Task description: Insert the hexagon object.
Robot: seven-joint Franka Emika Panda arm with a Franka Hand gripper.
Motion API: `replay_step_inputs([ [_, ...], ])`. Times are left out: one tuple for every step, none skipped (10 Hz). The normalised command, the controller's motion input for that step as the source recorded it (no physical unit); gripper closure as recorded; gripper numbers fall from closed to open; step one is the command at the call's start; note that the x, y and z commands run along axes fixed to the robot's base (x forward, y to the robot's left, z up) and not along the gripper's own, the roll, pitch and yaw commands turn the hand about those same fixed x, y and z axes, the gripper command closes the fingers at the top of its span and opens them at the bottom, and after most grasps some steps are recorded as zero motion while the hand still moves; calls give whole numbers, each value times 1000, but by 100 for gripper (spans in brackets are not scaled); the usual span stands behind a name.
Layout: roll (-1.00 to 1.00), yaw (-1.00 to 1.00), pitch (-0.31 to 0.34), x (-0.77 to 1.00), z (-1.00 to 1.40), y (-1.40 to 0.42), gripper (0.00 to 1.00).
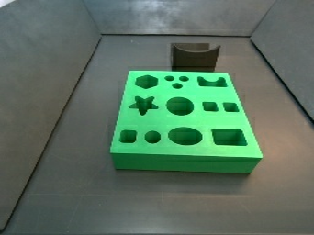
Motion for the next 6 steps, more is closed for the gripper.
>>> replay_step_inputs([
  [47, -71, -81, -146, -1000, 331, 100],
  [63, -74, -110, -109, -966, 326, 100],
  [79, -71, -149, -43, -857, 331, 100],
  [39, -83, -179, 0, -789, 277, 100],
  [-16, -94, -180, 0, -823, 157, 100],
  [-93, -94, -9, 206, -763, 123, 100],
])
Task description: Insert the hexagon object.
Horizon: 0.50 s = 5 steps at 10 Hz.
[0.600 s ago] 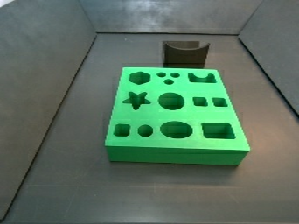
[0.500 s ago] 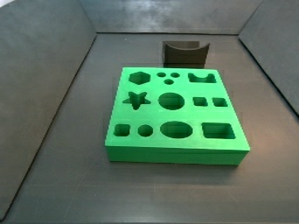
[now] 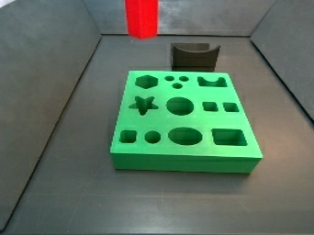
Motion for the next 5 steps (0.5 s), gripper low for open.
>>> replay_step_inputs([
  [-87, -111, 0, 166, -694, 66, 100],
  [-144, -131, -81, 17, -666, 86, 100],
  [-61, -109, -123, 0, -731, 189, 100],
  [46, -66, -160, -169, -737, 243, 100],
  [74, -86, -140, -191, -706, 217, 100],
])
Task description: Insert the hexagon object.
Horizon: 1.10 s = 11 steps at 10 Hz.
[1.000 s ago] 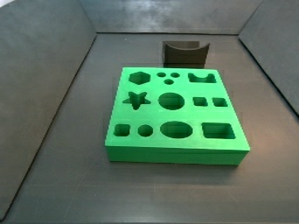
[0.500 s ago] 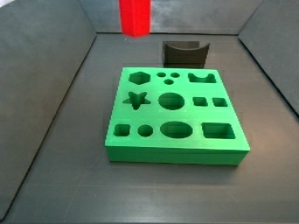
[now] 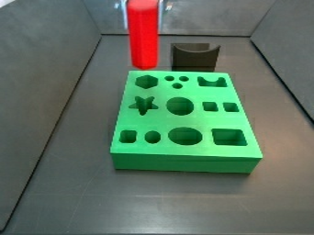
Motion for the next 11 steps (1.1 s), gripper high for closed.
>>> replay_step_inputs([
  [61, -77, -34, -57, -603, 229, 100],
  [0, -20, 0, 180, -569, 80, 100],
  [6, -9, 39, 346, -537, 103, 100],
  [53, 0, 51, 354, -494, 189, 100],
  [0, -60, 31, 163, -406, 80, 100],
  [-20, -140, 0, 0, -309, 123, 100],
  [-31, -109, 0, -97, -306, 123, 100],
  [-69, -123, 0, -94, -251, 40, 100],
  [-64, -137, 0, -74, -229, 40, 100],
  [0, 0, 0, 77, -331, 157, 100],
  [0, 0, 26, 197, -306, 257, 100],
])
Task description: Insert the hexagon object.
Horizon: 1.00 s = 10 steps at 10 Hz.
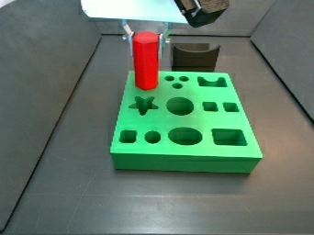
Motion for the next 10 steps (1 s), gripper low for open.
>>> replay_step_inputs([
  [0, 166, 0, 0, -240, 223, 100],
  [-1, 197, -6, 0, -231, 146, 100],
  [-3, 109, 0, 0, -300, 0, 100],
  [-6, 109, 0, 0, -289, -3, 100],
  [0, 154, 0, 40, -326, -43, 100],
  [0, 109, 10, 206, -357, -51, 100],
  [83, 126, 10, 243, -414, -89, 100],
  [37, 140, 9, 166, -426, -129, 100],
  [0, 137, 4, 63, -363, -106, 100],
  [-9, 0, 3, 9, -283, -166, 100],
])
